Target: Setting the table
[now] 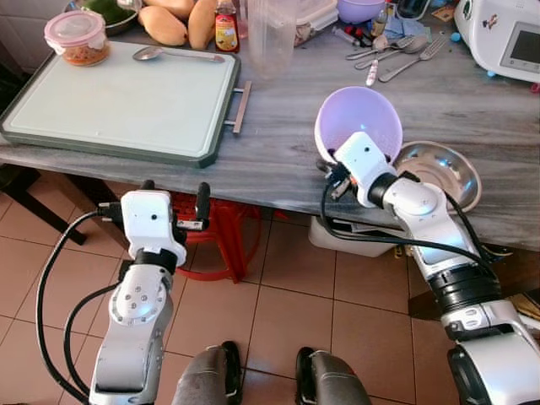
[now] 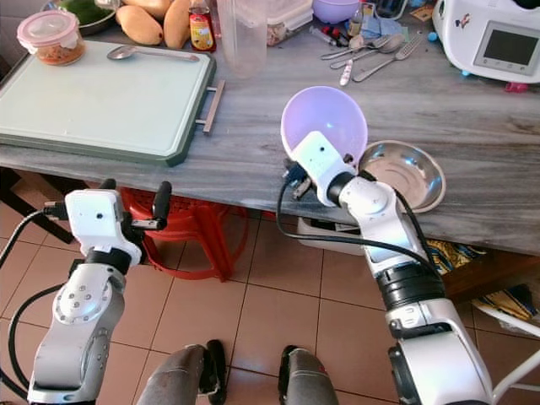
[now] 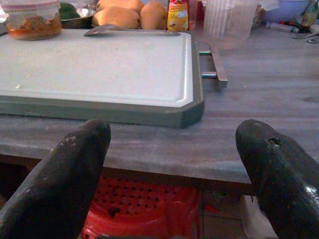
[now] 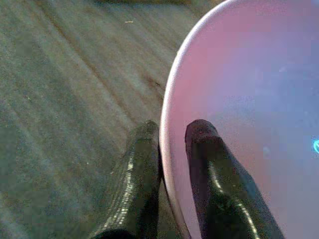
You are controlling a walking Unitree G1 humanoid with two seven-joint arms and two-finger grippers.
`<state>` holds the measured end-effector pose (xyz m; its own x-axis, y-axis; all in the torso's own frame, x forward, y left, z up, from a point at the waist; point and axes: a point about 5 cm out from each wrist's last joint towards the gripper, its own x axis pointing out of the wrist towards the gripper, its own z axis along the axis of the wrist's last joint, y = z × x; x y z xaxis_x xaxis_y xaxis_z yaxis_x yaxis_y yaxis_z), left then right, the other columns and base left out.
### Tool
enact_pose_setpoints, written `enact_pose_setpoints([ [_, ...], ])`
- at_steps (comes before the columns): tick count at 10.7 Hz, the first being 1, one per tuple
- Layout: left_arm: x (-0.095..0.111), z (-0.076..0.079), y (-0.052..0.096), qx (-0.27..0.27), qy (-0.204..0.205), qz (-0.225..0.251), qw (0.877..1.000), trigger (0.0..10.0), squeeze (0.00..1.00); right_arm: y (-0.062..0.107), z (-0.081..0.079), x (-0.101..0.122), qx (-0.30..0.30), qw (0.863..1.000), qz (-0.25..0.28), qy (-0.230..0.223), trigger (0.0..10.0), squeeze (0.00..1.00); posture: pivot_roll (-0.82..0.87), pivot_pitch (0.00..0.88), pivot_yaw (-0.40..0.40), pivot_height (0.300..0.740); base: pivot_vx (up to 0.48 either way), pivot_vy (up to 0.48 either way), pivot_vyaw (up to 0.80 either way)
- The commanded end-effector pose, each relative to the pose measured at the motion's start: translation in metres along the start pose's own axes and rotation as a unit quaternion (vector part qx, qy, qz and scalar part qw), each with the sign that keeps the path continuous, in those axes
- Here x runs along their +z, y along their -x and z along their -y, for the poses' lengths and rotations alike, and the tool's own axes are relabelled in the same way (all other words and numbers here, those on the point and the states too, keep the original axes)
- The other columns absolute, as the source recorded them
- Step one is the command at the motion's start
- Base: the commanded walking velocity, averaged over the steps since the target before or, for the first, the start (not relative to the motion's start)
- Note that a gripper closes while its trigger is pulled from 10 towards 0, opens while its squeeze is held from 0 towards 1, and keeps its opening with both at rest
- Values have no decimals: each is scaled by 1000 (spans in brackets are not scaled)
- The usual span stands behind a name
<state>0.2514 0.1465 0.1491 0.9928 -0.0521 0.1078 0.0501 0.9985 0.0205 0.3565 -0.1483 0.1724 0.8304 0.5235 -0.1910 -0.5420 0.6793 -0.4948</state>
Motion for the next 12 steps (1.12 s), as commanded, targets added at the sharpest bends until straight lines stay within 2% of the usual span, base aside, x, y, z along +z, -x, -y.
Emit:
enact_pose_setpoints([
  [1, -4, 1, 1, -4, 3, -12, 1000, 10000, 0, 2, 3, 2, -2, 1000, 0, 7, 10000, 1000, -11, 226, -8, 740, 0, 0, 0],
  [3, -4, 7, 2, -34, 19, -8, 999, 10000, 0, 2, 7, 7, -15, 1000, 7, 8, 10000, 1000, -10, 226, -8, 740, 0, 0, 0],
  [8, -5, 8, -1, -38, 24, -6, 999, 10000, 0, 2, 26, 24, -70, 997, 33, 13, 10000, 1000, -15, 204, -10, 740, 0, 0, 0],
  [12, -8, 7, -6, -33, 22, -7, 999, 10000, 0, 0, 28, 36, -91, 994, 62, -5, 10000, 1000, -16, 175, -13, 740, 0, 0, 0],
])
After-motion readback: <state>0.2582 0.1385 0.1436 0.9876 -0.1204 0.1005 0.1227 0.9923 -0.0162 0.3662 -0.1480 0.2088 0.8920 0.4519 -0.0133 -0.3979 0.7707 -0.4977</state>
